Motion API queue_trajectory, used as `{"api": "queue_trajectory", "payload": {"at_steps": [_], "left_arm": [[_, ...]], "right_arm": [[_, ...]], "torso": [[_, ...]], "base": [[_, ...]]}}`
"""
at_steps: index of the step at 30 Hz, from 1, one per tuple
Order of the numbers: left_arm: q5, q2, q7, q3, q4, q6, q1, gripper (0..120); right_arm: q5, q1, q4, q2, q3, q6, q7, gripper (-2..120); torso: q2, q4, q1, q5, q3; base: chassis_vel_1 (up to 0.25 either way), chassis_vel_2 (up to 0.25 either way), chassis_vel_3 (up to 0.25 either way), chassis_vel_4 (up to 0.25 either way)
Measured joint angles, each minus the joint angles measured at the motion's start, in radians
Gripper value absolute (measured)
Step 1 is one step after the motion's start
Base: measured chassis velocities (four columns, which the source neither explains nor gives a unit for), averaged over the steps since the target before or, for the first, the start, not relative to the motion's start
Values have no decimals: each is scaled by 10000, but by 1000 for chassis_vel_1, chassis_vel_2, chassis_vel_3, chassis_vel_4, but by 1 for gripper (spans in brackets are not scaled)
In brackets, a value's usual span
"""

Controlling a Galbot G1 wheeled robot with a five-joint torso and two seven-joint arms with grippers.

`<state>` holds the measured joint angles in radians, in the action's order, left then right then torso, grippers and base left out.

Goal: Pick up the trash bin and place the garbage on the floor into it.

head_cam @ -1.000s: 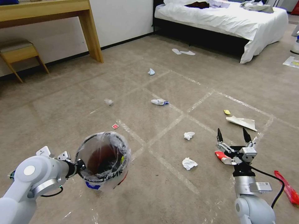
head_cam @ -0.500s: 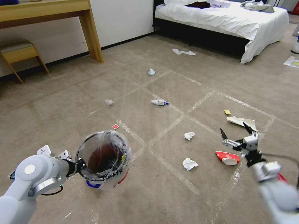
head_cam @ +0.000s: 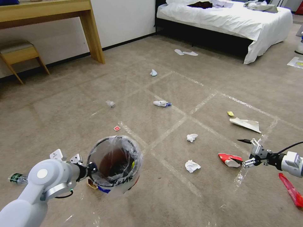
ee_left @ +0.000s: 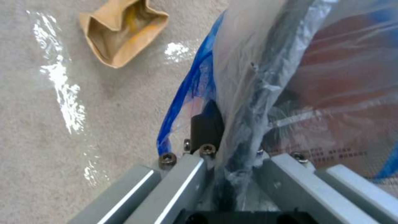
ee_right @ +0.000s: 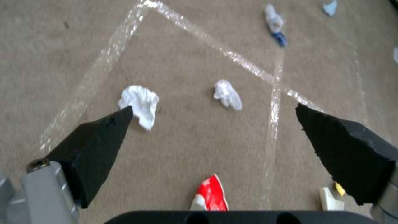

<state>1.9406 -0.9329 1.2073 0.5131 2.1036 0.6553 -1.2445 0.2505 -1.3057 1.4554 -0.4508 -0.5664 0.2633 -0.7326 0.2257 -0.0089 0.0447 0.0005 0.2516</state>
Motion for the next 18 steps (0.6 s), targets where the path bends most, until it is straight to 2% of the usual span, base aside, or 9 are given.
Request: {"api": "queue_trajectory", "payload": {"at_steps": [5,8,11,18], "left_arm": [[-80,-180,-12,-55,168,52,-126,0],[-156,-395,-10,-184,441,81,-195,0],[-225,-432,30,-209,575,81,-296,0],[-251,-338,65,-97,737,83,-573,0]], "right_arm": [[-288,77,-111,79,169,-8,-129,100],[-608,-38,-260,-163,175,140,-190,100],[-747,-204,-314,-461,127,302,-254,100],[-1092,53,-524,-568,385,493,-395,100]], "torso": [[0,1,0,-1,0],[0,-1,0,-2,-1],[0,-3,0,2,-1],[0,1,0,-3,-1]], "base": [[0,0,0,0],[0,0,0,0],[0,0,0,0],[0,0,0,0]]}}
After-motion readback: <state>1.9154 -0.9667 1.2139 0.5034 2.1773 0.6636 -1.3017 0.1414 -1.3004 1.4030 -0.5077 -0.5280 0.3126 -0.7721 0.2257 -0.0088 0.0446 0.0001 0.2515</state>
